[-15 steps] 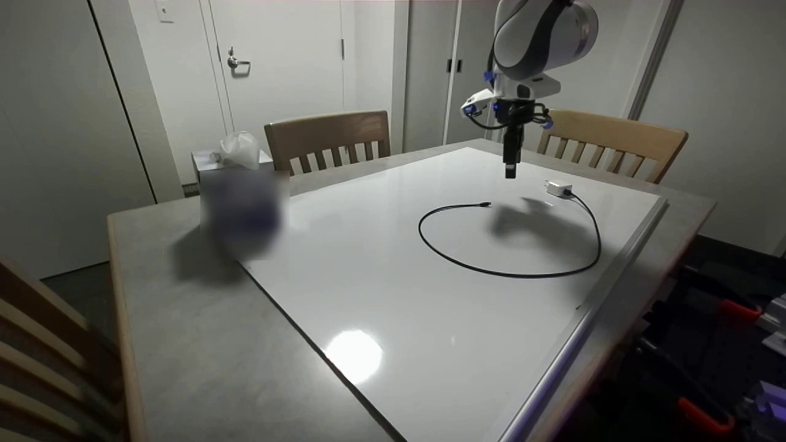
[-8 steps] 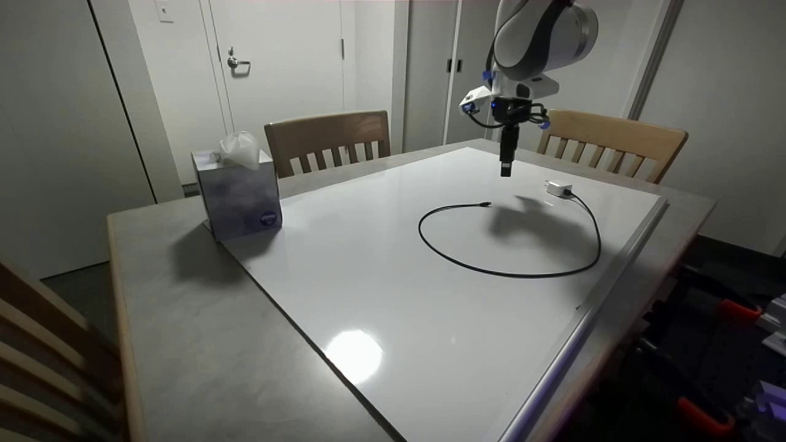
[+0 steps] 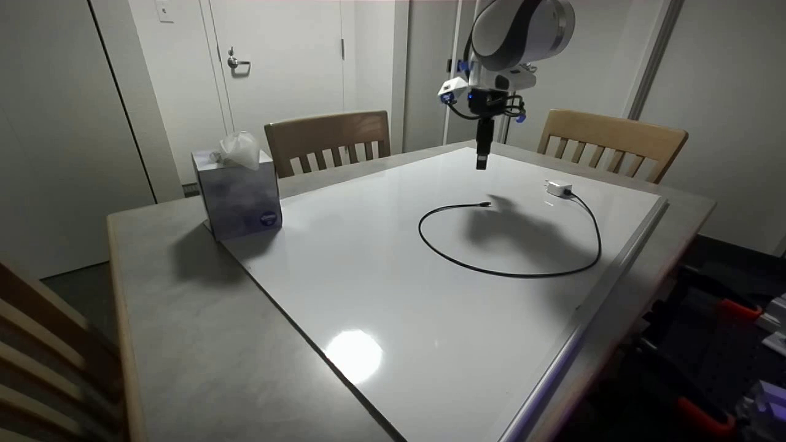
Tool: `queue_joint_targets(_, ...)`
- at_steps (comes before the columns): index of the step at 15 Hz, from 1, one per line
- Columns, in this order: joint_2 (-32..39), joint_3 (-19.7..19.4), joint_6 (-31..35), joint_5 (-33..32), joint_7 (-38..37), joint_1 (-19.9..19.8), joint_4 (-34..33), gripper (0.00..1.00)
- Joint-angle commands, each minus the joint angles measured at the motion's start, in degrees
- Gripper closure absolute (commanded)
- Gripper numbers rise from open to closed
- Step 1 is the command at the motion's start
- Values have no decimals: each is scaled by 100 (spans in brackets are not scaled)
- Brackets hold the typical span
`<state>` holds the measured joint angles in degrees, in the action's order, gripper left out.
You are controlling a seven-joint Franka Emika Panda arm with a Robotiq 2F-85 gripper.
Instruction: Unwind the charger cable and stretch it along the board
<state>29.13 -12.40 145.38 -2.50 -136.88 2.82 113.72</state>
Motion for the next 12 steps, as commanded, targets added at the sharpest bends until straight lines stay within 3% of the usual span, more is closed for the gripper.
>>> queue_joint_targets(1,90,448,-74,387,687,-188,-156,0)
queue_joint_targets(5,-82,500,-158,481,927,-12,222,0)
queue_joint_targets(12,25,450,-154,503,803,58,109,0)
